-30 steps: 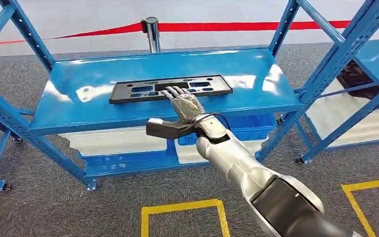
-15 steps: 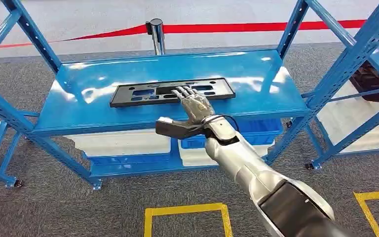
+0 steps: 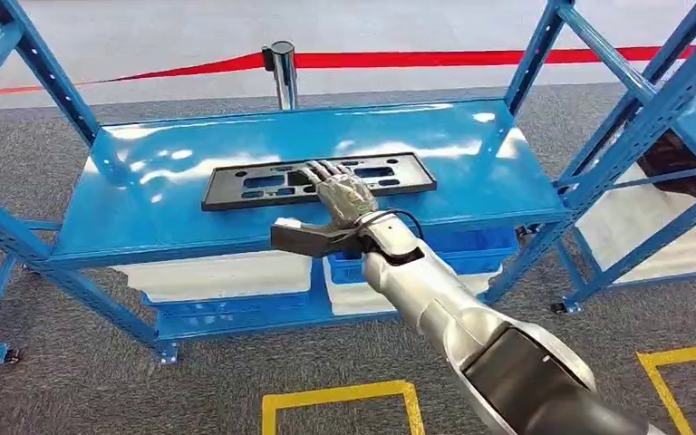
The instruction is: Take the parts from the cabinet and place them on the table.
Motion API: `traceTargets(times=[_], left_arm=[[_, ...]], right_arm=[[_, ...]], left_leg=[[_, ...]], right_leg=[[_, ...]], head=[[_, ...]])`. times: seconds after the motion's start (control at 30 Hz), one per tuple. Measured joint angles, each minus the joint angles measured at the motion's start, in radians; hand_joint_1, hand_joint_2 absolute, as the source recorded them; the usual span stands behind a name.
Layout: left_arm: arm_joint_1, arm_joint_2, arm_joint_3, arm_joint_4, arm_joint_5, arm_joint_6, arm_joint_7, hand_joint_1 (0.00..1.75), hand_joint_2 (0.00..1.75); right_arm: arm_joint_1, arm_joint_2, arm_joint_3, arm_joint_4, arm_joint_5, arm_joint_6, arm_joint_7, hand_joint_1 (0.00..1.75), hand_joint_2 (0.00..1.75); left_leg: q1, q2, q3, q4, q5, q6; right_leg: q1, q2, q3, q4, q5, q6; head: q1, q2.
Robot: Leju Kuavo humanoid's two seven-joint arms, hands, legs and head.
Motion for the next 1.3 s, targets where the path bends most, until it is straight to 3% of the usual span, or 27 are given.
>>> traceTargets(times=[0.03, 0.1, 0.13, 0.17, 0.2, 0.27, 0.3, 0.33, 0.37, 0.4, 0.47, 0.5, 0.6, 0.63, 0.67, 0.7, 0.77, 0.8, 0.83, 0.87, 0.93, 0.97, 1.0, 1.27, 1.3], left_arm=[[0.0, 0.0, 0.0, 0.0, 0.0, 0.0, 0.0, 0.0, 0.0], [0.0, 0.0, 0.0, 0.0, 0.0, 0.0, 0.0, 0.0, 0.0], [0.001, 0.0, 0.0, 0.0, 0.0, 0.0, 0.0, 0.0, 0.0], [0.001, 0.0, 0.0, 0.0, 0.0, 0.0, 0.0, 0.0, 0.0], [0.001, 0.0, 0.0, 0.0, 0.0, 0.0, 0.0, 0.0, 0.0], [0.001, -0.001, 0.0, 0.0, -0.001, -0.001, 0.0, 0.0, 0.0], [0.0, -0.001, 0.0, 0.0, -0.001, -0.001, 0.0, 0.0, 0.0], [0.0, -0.001, 0.0, 0.0, -0.001, -0.001, 0.0, 0.0, 0.0], [-0.001, -0.001, 0.0, 0.0, -0.001, 0.0, 0.0, 0.0, 0.0], [0.002, -0.001, 0.0, 0.0, -0.001, -0.001, 0.0, 0.0, 0.0], [0.003, -0.001, 0.0, 0.0, -0.001, 0.0, 0.0, 0.0, 0.0], [0.001, -0.001, 0.0, 0.0, -0.001, 0.0, 0.0, 0.0, 0.0], [0.0, -0.001, 0.0, 0.0, -0.001, 0.0, 0.0, 0.0, 0.0], [0.002, -0.001, 0.0, 0.0, -0.001, 0.0, 0.0, 0.0, 0.0], [0.004, -0.001, 0.0, 0.0, -0.001, 0.0, 0.0, 0.0, 0.0], [0.005, -0.001, 0.0, 0.0, -0.001, 0.0, 0.0, 0.0, 0.0], [0.005, 0.0, 0.0, 0.0, -0.001, 0.0, 0.0, 0.0, 0.0], [0.007, 0.0, 0.0, 0.001, -0.001, 0.0, 0.002, 0.0, 0.0], [0.006, 0.0, 0.0, 0.002, -0.001, 0.0, 0.003, 0.0, 0.0], [0.006, -0.001, 0.0, 0.001, -0.001, 0.0, 0.003, 0.0, 0.0], [0.009, 0.0, 0.0, 0.001, -0.001, 0.002, 0.005, 0.0, 0.0], [0.01, -0.001, 0.0, 0.001, 0.001, 0.005, 0.004, 0.0, 0.0], [0.008, 0.0, 0.001, 0.001, 0.003, 0.006, 0.002, 0.0, 0.0], [0.007, -0.001, 0.004, 0.001, 0.006, 0.007, 0.0, 0.0, 0.0], [0.006, -0.001, 0.004, 0.001, 0.005, 0.007, -0.002, 0.0, 0.0]], right_arm=[[-0.002, 0.0, 0.0, 0.0, 0.0, 0.0, 0.0, 0.0, 0.0], [0.002, -0.003, 0.0, 0.0, 0.0, 0.0, 0.0, 0.0, 0.0], [0.005, -0.004, 0.0, 0.0, 0.0, 0.0, 0.0, 0.0, 0.0], [0.007, -0.006, 0.0, 0.0, 0.0, 0.0, 0.0, 0.0, 0.0], [0.007, -0.006, 0.0, 0.0, 0.0, 0.0, 0.0, 0.0, 0.0], [0.006, -0.006, 0.0, 0.0, 0.0, 0.0, 0.001, 0.0, 0.0], [0.006, -0.007, 0.0, 0.0, 0.0, 0.0, 0.002, 0.0, 0.0], [0.005, -0.007, 0.0, 0.0, 0.0, 0.0, 0.003, 0.0, 0.0], [0.005, -0.007, 0.0, 0.0, 0.001, 0.0, 0.003, 0.0, 0.0], [0.007, -0.009, -0.001, 0.0, 0.003, 0.0, 0.007, 0.0, 0.0], [0.008, -0.006, -0.001, -0.001, 0.003, 0.0, 0.009, 0.0, 0.0], [0.005, -0.007, -0.001, -0.001, 0.004, 0.0, 0.011, 0.0, 0.0], [0.006, -0.006, -0.001, -0.002, 0.006, 0.0, 0.011, 0.0, 0.0], [0.01, -0.006, -0.001, -0.001, 0.006, 0.0, 0.011, 0.0, 0.0], [0.013, -0.006, -0.001, -0.001, 0.006, 0.0, 0.011, 0.0, 0.0], [0.014, -0.006, -0.001, -0.001, 0.006, 0.0, 0.011, 0.0, 0.0], [0.014, -0.006, -0.001, -0.002, 0.006, 0.001, 0.013, 0.0, 0.0], [0.014, -0.007, 0.0, -0.001, 0.006, 0.003, 0.014, 0.0, 0.0], [0.012, -0.007, 0.0, -0.001, 0.009, 0.005, 0.016, 0.0, 0.0], [0.013, -0.007, 0.0, -0.001, 0.011, 0.01, 0.022, 0.0, 0.0], [0.015, -0.006, 0.0, -0.001, 0.016, 0.018, 0.028, 0.0, 0.0], [0.015, -0.004, 0.0, -0.002, 0.018, 0.024, 0.035, 0.0, 0.0], [0.013, -0.005, 0.0, -0.002, 0.02, 0.032, 0.036, 0.0, 0.0], [0.011, -0.006, 0.0, -0.001, 0.008, 0.144, 0.054, 0.0, 0.0], [0.011, -0.006, -0.002, -0.001, -0.005, 0.161, 0.043, 0.0, 1.75]], left_leg=[[0.0, 0.0, 0.004, 0.0, -0.004, 0.006], [0.0, 0.0, 0.01, 0.0, -0.012, 0.009], [0.0, 0.0, 0.015, 0.0, -0.016, 0.009], [0.0, -0.001, 0.021, 0.0, -0.021, 0.008], [0.0, -0.002, 0.029, 0.0, -0.027, 0.007], [0.002, -0.003, 0.049, -0.001, -0.04, 0.0], [0.0, -0.003, 0.056, -0.002, -0.045, -0.006], [-0.002, -0.003, 0.053, -0.002, -0.048, -0.012], [-0.003, -0.003, 0.053, -0.011, -0.051, -0.019], [-0.006, -0.003, 0.062, -0.001, -0.044, -0.027], [-0.003, 0.001, 0.068, 0.008, -0.054, -0.034], [-0.003, 0.002, 0.057, 0.04, -0.065, -0.036], [-0.005, 0.001, -0.068, 0.258, -0.161, -0.038], [-0.005, 0.001, -0.102, 0.3, -0.168, -0.038], [-0.005, 0.001, -0.111, 0.294, -0.148, -0.04], [-0.004, 0.001, -0.101, 0.244, -0.105, -0.04], [-0.001, 0.003, -0.042, 0.055, 0.027, -0.038], [-0.001, 0.004, -0.032, 0.024, 0.036, -0.04], [-0.01, 0.007, -0.04, 0.0, 0.003, -0.034], [-0.009, 0.009, -0.039, 0.008, 0.027, -0.024], [-0.015, 0.007, -0.039, 0.009, 0.025, -0.015], [-0.012, 0.006, -0.034, 0.003, 0.029, -0.018], [-0.011, 0.005, -0.034, 0.002, 0.029, -0.02], [-0.017, -0.001, -0.034, 0.002, 0.019, -0.008], [-0.017, 0.0, -0.034, 0.002, 0.019, -0.008]], right_leg=[[-0.001, 0.0, -0.044, 0.072, -0.033, 0.002], [-0.001, 0.0, -0.132, 0.21, -0.082, 0.003], [-0.001, 0.0, -0.159, 0.238, -0.081, 0.003], [-0.001, 0.0, -0.162, 0.219, -0.057, 0.004], [-0.001, 0.0, -0.143, 0.161, -0.011, 0.003], [0.0, 0.0, -0.067, -0.022, 0.099, -0.001], [0.002, 0.0, -0.054, -0.059, 0.094, -0.005], [0.008, -0.001, -0.054, -0.065, 0.051, -0.006], [0.01, -0.001, -0.04, -0.066, 0.069, -0.009], [0.007, 0.0, -0.047, -0.072, 0.077, -0.017], [-0.004, 0.002, -0.024, -0.078, 0.077, -0.032], [-0.003, 0.002, -0.017, -0.078, 0.072, -0.04], [0.0, 0.002, -0.003, -0.078, 0.058, -0.052], [0.0, 0.002, 0.004, -0.078, 0.052, -0.052], [0.0, 0.004, 0.011, -0.077, 0.046, -0.052], [-0.001, 0.006, 0.02, -0.077, 0.04, -0.05], [-0.003, 0.006, 0.046, -0.076, 0.021, -0.039], [-0.003, 0.006, 0.049, -0.077, 0.014, -0.032], [-0.001, 0.006, 0.045, -0.071, 0.012, -0.029], [0.001, 0.005, 0.042, -0.073, 0.008, -0.023], [-0.001, 0.003, 0.049, -0.079, 0.005, -0.017], [0.003, 0.003, 0.055, -0.082, -0.001, -0.015], [0.004, 0.003, 0.055, -0.085, 0.009, -0.027], [0.001, 0.003, 0.068, -0.106, 0.004, -0.023], [0.001, 0.003, 0.068, -0.106, 0.004, -0.022]], head=[[0.011, 0.0], [0.017, 0.0], [0.021, 0.0], [0.025, 0.0], [0.03, 0.0], [0.039, 0.0], [0.043, 0.0], [0.048, 0.0], [0.047, 0.0], [0.043, 0.0], [0.035, 0.0], [0.029, 0.0], [0.002, 0.0], [0.0, 0.0], [-0.001, 0.0], [-0.004, 0.0], [-0.009, 0.0], [-0.01, 0.0], [-0.016, 0.0], [-0.015, 0.0], [-0.004, 0.0], [-0.005, 0.0], [-0.005, 0.0], [0.02, 0.0], [0.02, 0.0]])
